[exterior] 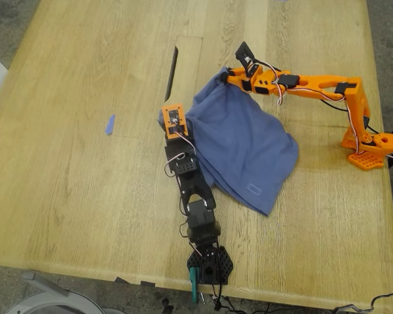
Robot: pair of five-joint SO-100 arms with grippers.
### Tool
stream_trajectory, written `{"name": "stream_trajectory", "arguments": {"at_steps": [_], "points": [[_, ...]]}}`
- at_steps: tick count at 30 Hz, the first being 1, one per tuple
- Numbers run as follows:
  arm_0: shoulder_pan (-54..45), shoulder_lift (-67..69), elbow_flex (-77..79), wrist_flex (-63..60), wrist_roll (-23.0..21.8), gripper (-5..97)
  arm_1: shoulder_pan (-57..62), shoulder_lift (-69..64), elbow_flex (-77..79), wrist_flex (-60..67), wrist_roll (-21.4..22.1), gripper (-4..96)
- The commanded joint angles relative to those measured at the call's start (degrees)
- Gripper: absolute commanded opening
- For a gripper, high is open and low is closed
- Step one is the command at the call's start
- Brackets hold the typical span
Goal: Fold a T-shirt
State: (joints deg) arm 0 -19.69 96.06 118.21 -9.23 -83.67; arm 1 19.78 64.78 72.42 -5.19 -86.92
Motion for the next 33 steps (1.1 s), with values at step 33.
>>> {"name": "stream_trajectory", "arguments": {"at_steps": [33], "points": [[8.88, 37.71, -3.69, 20.48, -1.23, 0, 0.00, 6.50, -21.53, 11.16, -1.14, -0.1]]}}
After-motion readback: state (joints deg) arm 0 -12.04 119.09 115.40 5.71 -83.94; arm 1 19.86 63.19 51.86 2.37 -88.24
